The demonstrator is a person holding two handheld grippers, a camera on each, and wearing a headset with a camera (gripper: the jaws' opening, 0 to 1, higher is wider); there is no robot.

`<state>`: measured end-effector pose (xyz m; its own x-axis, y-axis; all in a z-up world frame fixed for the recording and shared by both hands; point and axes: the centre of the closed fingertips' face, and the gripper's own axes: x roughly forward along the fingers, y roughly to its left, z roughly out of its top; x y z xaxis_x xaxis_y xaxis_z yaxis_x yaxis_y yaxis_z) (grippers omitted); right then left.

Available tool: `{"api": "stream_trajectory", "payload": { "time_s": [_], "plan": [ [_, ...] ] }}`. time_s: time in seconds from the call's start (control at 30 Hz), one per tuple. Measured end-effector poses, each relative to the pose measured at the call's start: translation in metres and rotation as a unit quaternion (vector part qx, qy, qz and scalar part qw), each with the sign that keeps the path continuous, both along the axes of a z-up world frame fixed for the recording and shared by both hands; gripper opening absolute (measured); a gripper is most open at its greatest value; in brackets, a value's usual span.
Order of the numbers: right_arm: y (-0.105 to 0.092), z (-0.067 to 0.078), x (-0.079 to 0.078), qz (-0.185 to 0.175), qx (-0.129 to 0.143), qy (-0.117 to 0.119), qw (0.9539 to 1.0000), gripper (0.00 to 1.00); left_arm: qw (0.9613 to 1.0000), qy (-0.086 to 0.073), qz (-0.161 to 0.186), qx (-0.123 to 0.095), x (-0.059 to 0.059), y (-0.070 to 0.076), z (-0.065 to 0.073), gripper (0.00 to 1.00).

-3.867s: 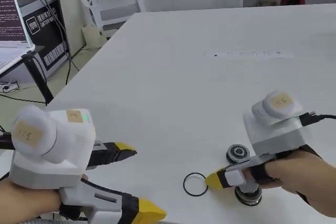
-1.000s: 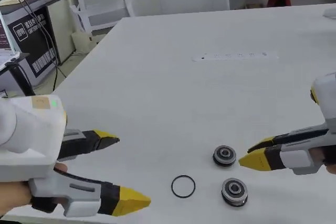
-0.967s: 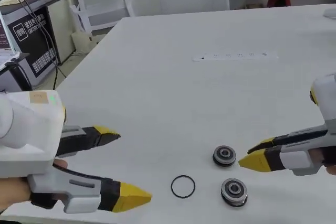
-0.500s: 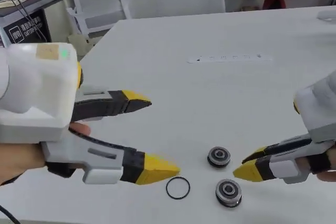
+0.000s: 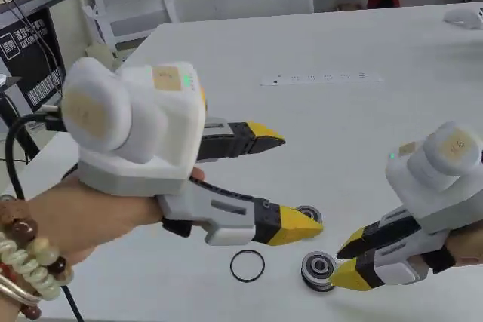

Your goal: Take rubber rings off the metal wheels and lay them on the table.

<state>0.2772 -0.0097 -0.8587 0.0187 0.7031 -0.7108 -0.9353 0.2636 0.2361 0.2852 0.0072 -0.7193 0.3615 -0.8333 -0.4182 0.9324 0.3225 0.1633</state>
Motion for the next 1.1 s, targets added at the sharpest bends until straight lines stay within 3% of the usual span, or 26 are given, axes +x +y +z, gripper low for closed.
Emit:
{"api": "stream_trajectory", "payload": {
  "time_s": [0.1,0.23,0.37,0.43,0.63,0.73,0.77,0.8,0.83,0.87,0.97,1.1],
  "plan": [
    [0.0,-0.001,0.002,0.009,0.0,-0.014,0.9999,0.24,0.9999,0.008,-0.009,-0.009,0.002,-0.011,-0.009,0.61],
    [-0.001,-0.005,0.0,0.012,-0.004,-0.008,0.9999,0.24,0.9991,0.042,-0.01,-0.004,0.006,-0.021,-0.031,0.56],
    [-0.003,-0.01,-0.001,0.018,-0.014,-0.008,0.9997,0.23,0.9974,0.069,0.024,-0.004,0.017,-0.021,-0.049,0.66],
    [-0.003,-0.01,0.0,0.018,-0.012,-0.01,0.9997,0.23,0.9967,0.079,0.017,-0.002,0.016,-0.022,-0.055,0.64],
    [-0.001,-0.01,0.001,0.022,-0.007,-0.013,0.9996,0.22,0.9974,0.063,-0.005,0.036,0.009,-0.021,-0.08,0.56],
    [0.001,-0.01,-0.001,0.03,-0.006,-0.015,0.9994,0.21,0.9968,0.063,-0.002,0.048,0.006,-0.019,-0.094,0.46],
    [0.001,-0.01,-0.001,0.032,-0.006,-0.016,0.9993,0.2,0.9947,0.068,-0.018,0.075,0.0,-0.017,-0.104,0.43],
    [0.002,-0.01,-0.001,0.033,-0.005,-0.016,0.9993,0.2,0.9939,0.067,-0.025,0.084,-0.002,-0.017,-0.106,0.42],
    [0.002,-0.011,-0.002,0.035,-0.006,-0.017,0.9992,0.2,0.993,0.048,-0.04,0.1,-0.003,-0.018,-0.11,0.42],
    [0.002,-0.011,-0.002,0.037,-0.008,-0.018,0.9991,0.2,0.9928,0.04,-0.043,0.105,-0.003,-0.019,-0.112,0.42],
    [0.001,-0.011,-0.002,0.038,-0.008,-0.02,0.9991,0.19,0.9911,0.06,-0.045,0.11,-0.008,-0.019,-0.121,0.4],
    [0.001,-0.011,-0.002,0.039,-0.008,-0.021,0.999,0.18,0.9911,0.069,-0.043,0.105,-0.009,-0.019,-0.123,0.37]
  ]
}}
